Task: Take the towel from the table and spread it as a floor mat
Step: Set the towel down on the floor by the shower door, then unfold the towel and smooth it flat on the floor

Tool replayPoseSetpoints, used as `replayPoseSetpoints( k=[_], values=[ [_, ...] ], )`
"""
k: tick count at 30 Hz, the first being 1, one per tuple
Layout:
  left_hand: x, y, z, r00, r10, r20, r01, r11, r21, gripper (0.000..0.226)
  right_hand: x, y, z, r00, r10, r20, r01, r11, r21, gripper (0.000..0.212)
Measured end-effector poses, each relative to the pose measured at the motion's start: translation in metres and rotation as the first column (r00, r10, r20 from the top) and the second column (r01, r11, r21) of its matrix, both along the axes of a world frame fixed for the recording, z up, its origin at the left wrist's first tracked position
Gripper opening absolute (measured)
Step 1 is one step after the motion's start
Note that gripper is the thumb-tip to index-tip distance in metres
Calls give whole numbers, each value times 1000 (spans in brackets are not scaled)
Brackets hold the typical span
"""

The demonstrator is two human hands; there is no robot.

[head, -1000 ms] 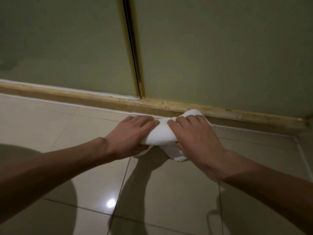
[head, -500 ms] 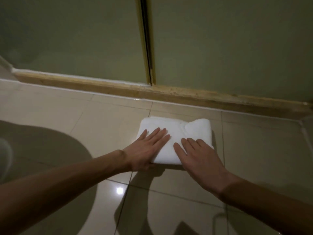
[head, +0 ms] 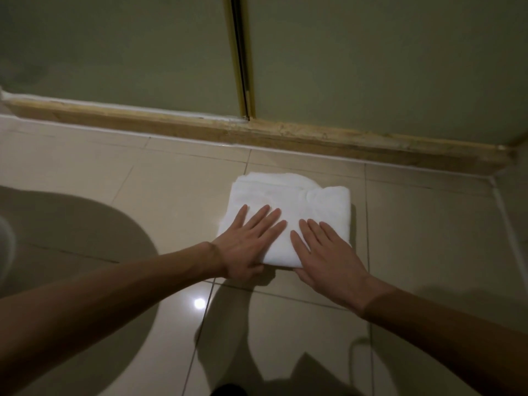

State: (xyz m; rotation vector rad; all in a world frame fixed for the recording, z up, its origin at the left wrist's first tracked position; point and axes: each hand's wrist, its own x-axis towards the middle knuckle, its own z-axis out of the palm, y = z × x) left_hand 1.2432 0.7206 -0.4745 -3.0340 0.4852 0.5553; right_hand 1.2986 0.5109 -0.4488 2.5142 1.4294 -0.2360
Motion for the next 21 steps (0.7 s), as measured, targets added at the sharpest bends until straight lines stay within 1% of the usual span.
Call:
replayPoseSetpoints(
  k=[3, 6, 9, 15, 21],
  values=[
    [0, -1, 0, 1000, 3, 27, -2, 999, -44, 86, 0, 0, -5, 1000, -3, -27, 4, 1000, 25, 71],
    [5, -2, -1, 993, 94, 67, -88, 993, -77, 82, 8, 2, -4, 999, -47, -6, 47, 999, 23, 76],
    [9, -1, -5, 984, 173, 50, -168, 982, -82, 76, 16, 1, -6, 996, -81, -33, 81, 997, 3, 79],
    [8, -3, -19, 982, 183, 46, -178, 980, -91, 72, 20, -4, -20, 994, -78, -75, 77, 997, -14, 85],
    [8, -4, -22, 979, 195, 58, -188, 977, -103, 71, 22, -6, -28, 993, -75, -95, 76, 997, 6, 83]
  ],
)
